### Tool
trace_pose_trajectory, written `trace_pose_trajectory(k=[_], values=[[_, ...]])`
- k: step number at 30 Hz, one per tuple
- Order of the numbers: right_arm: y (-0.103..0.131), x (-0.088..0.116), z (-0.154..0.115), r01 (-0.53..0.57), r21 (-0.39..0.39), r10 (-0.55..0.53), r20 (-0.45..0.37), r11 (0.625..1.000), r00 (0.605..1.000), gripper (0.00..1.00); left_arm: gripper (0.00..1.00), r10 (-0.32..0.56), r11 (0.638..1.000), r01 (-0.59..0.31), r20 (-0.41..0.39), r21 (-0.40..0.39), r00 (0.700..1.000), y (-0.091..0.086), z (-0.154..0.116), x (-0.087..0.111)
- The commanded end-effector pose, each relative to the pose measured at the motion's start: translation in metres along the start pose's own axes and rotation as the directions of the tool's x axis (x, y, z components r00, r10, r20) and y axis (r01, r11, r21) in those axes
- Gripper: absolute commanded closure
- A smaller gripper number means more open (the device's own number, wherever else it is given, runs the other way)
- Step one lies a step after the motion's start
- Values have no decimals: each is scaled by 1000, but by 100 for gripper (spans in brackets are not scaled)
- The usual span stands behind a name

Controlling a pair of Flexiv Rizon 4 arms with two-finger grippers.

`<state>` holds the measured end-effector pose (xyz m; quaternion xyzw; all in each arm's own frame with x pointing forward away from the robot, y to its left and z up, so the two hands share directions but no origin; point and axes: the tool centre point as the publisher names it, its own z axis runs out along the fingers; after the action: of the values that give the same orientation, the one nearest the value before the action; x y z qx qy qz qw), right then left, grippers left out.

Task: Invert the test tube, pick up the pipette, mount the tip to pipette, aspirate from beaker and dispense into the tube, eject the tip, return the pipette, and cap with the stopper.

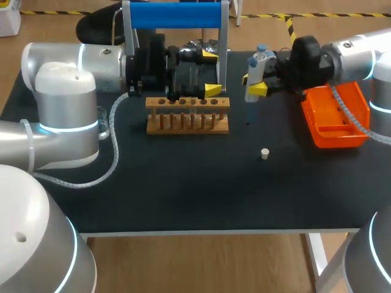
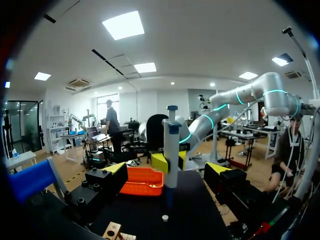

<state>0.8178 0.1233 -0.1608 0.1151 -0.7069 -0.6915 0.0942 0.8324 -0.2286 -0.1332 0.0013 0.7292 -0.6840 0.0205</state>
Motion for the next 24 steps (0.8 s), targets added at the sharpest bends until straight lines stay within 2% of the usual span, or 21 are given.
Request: trace_pose_trajectory(k=[1, 7, 24], values=[[-1, -6, 11, -5, -5, 5, -3, 1000, 1000, 100, 0, -1, 1000, 1, 1, -3, 1000, -1, 0, 0], [0, -9, 22, 0, -3, 0, 1, 1000, 1000, 100, 0, -1, 1000, 1, 1, -3, 1000, -1, 0, 0], [-9, -22, 48, 9, 9, -10, 89, 1000, 996, 100, 0, -1, 1000, 1, 1, -3, 1000, -1, 0, 0]])
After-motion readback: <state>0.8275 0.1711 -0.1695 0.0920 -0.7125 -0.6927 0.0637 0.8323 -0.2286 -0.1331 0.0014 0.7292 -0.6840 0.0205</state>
